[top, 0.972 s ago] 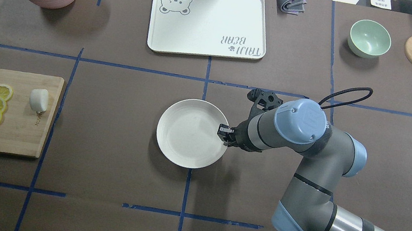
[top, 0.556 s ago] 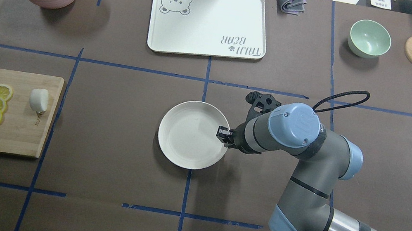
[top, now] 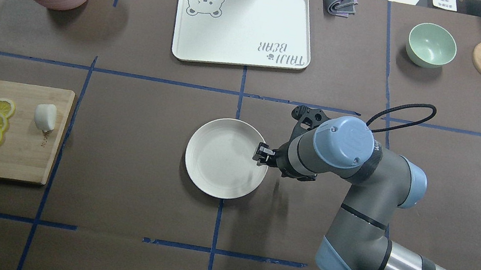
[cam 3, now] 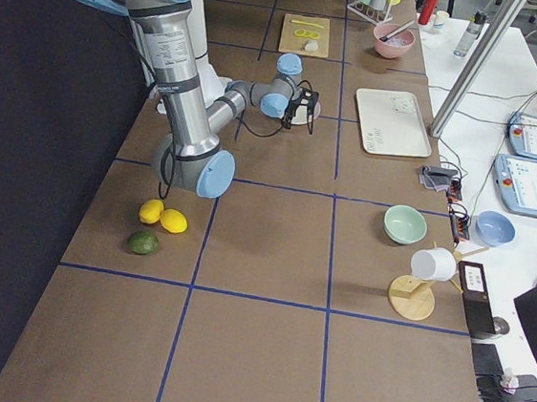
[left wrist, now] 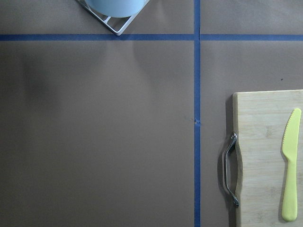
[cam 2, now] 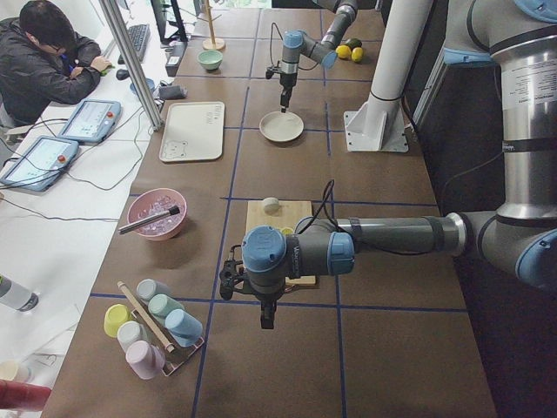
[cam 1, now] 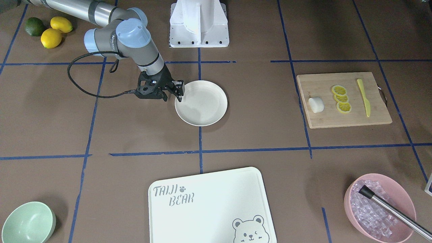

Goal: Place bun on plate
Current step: 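Open the right gripper and withdraw it away from the plate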

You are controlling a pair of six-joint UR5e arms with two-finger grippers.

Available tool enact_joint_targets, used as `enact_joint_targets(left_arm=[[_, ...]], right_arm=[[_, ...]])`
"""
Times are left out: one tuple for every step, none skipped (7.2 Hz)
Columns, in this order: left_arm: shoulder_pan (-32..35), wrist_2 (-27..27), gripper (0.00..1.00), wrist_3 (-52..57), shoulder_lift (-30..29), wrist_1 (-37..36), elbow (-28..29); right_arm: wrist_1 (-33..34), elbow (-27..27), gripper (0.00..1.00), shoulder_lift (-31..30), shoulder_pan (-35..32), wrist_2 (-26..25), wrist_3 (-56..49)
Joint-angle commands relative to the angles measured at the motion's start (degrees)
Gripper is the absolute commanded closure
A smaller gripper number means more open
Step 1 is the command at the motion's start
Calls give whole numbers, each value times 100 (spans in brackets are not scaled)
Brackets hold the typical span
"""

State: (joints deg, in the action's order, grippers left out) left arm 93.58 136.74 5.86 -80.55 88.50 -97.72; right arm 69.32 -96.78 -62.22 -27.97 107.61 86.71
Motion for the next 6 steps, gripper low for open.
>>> enact_joint_targets(left_arm=[[-32,-16,0,-6,-65,27,-37],[-33,-42,0,-32,-101,27,-80],[-33,-25,0,-50,-144,53,-107],[-33,-25,0,-32,-258,340,-72],[-33,-25,0,-41,-259,935,-29],[-33,-25,0,-58,-250,1289,-19]], right_arm=[[474,-130,0,-70,-600,651,-318],[816,-165,0,-114,-1135,1082,-982],[1177,-174,0,-210,-1584,1304,-1911],[1345,-166,0,-472,-2006,1445,-2965],[1373,-131,0,-884,-2698,1795,-4011],[1374,-113,0,-1393,-3314,2016,-5239]])
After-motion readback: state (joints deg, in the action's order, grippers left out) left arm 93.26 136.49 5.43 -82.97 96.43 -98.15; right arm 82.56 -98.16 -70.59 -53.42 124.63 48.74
